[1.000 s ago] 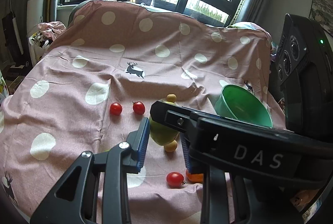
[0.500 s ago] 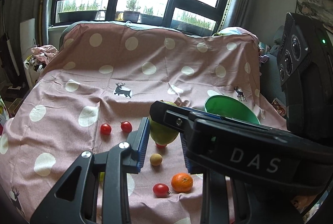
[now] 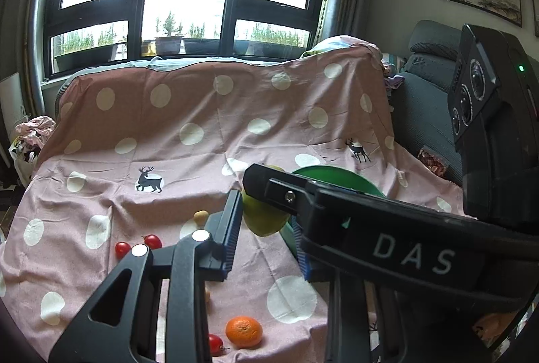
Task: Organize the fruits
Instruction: 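Lift the pale green fruit with the right gripper and carry it to the bowl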
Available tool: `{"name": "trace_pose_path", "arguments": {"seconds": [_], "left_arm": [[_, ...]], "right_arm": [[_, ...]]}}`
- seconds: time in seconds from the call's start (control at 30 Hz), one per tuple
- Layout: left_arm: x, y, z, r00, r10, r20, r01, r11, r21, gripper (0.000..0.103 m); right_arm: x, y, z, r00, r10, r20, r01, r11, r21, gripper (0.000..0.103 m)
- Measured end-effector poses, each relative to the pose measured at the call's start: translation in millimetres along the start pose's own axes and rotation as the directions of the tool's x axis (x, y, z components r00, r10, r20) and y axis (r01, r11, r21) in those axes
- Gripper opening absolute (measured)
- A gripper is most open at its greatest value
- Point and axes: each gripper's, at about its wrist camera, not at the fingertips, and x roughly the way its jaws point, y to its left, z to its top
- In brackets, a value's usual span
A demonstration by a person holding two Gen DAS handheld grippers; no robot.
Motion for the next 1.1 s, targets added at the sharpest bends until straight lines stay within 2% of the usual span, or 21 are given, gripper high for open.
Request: {"name": "trace_pose_path", "arguments": {"seconds": [0.27,0.53,1.1], "left_arm": [[27,-30,7,0.997,-0.078,-0.009,0.078,0.996,0.045,0.028],[59,-59,7,0.988,-0.145,-0.05,0.148,0.987,0.063,0.029],[113,-86,-7,0.966,-0.203,-0.159,0.211,0.977,0.036,0.029]], "right_arm": [[-20,-35,5,0.997,-0.06,0.051,0.057,0.997,0.061,0.041],[-33,-77,8,0.992,-0.109,0.061,0.1,0.986,0.136,0.041],[-28,-136,3,0.985,-0.171,-0.006,0.168,0.958,0.234,0.041]]}}
